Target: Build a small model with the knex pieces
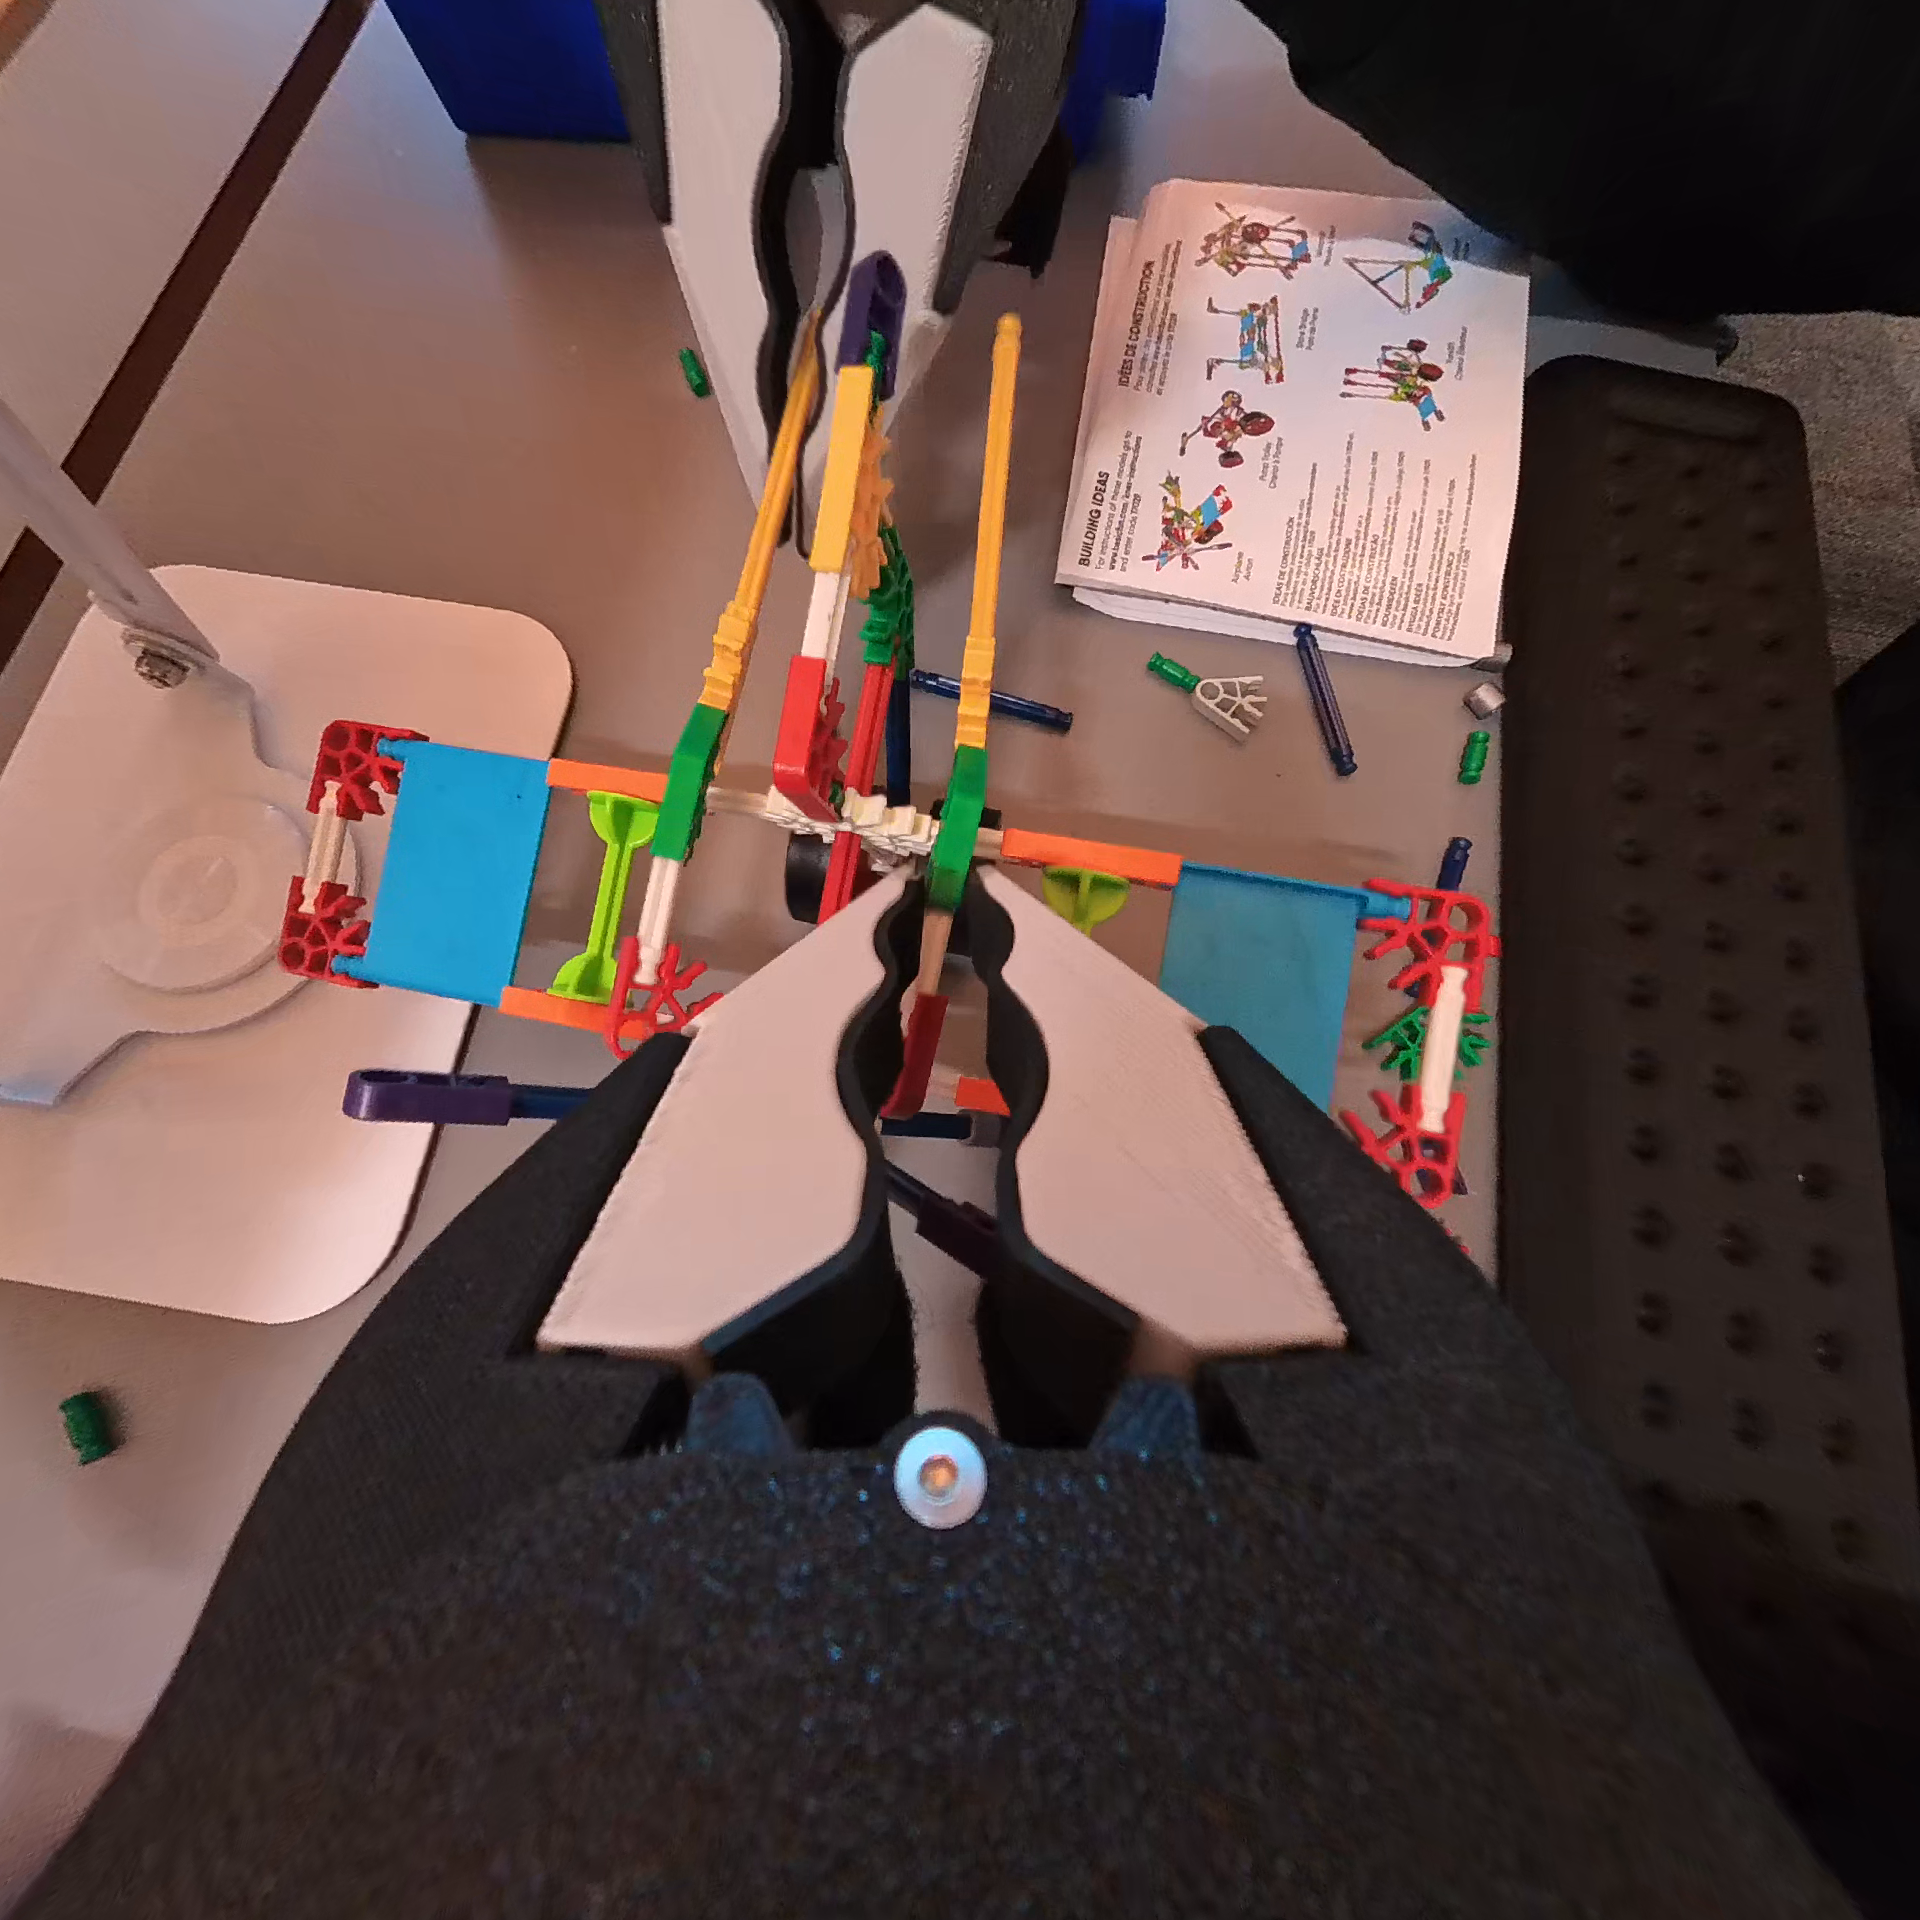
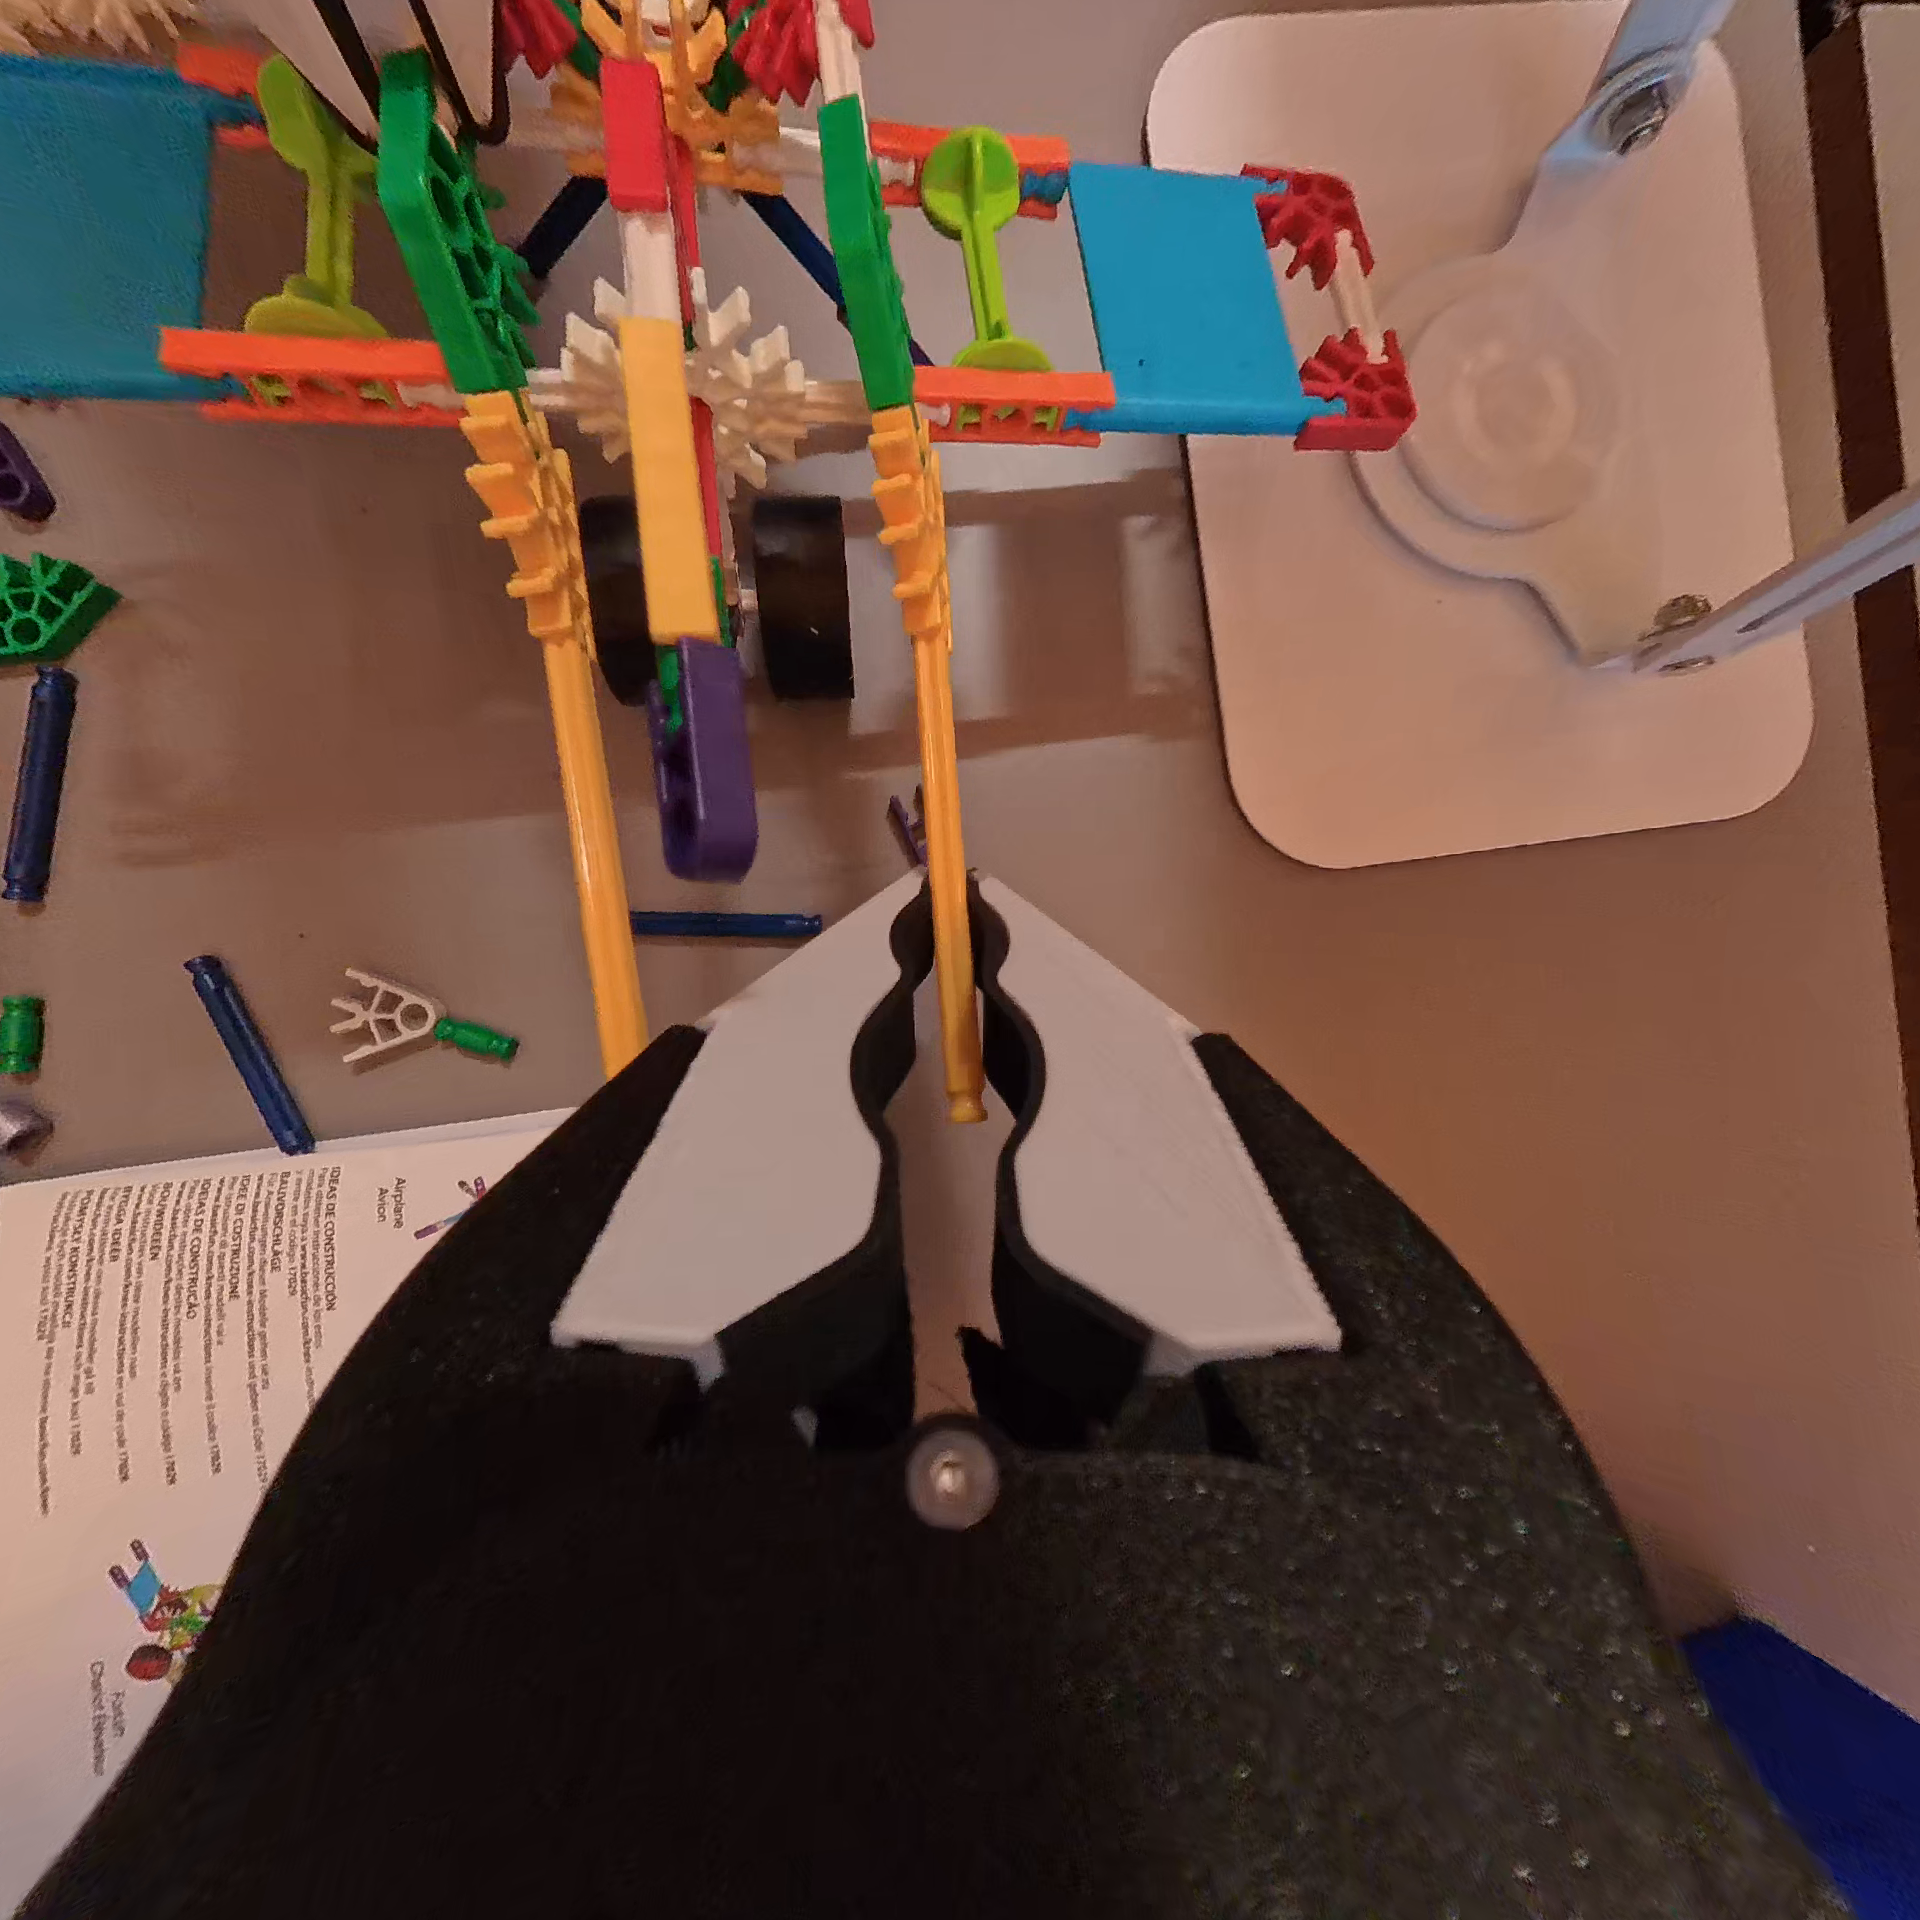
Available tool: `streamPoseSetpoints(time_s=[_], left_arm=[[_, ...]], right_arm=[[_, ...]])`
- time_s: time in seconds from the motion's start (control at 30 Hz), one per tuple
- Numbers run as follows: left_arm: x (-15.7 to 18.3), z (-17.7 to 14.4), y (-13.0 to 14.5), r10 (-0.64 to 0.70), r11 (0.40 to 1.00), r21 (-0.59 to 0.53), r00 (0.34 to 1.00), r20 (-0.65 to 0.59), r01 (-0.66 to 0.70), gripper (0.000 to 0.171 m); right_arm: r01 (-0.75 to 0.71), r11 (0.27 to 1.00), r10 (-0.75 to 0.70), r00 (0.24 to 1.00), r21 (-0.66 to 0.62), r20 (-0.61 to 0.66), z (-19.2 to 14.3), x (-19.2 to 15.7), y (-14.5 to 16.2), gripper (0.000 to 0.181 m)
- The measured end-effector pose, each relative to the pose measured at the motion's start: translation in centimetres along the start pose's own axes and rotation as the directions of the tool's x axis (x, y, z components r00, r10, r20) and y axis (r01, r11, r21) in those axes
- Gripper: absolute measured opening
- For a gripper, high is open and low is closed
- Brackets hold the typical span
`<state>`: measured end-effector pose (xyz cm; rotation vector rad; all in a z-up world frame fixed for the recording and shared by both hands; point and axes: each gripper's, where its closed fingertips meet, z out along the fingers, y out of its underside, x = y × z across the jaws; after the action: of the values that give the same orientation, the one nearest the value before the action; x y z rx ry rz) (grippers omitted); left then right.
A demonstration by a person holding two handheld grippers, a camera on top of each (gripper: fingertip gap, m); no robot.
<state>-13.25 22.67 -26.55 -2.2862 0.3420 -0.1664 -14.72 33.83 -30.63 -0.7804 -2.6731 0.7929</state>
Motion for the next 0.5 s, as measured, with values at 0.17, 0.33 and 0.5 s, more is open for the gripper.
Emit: streamPoseSetpoints(time_s=[0.17,0.33,0.5], left_arm=[[0.0,0.1,0.1,0.002,1.0,-0.002,1.0,0.0,-0.002,0.014],[0.0,-0.3,0.2,-0.001,1.0,0.001,1.0,0.005,0.001,0.02],[-0.4,-1.9,0.5,-0.02,1.0,0.022,0.999,0.028,0.019,0.025]], right_arm=[[-0.008,0.999,0.009,1.0,0.038,-0.024,-0.5,0.3,-1.0,0.004],[0.004,0.999,-0.001,0.998,0.049,-0.058,-1.4,0.6,-1.2,0.015],[0.02,0.999,-0.017,0.995,0.032,-0.097,-2.0,1.0,-0.9,0.016]])
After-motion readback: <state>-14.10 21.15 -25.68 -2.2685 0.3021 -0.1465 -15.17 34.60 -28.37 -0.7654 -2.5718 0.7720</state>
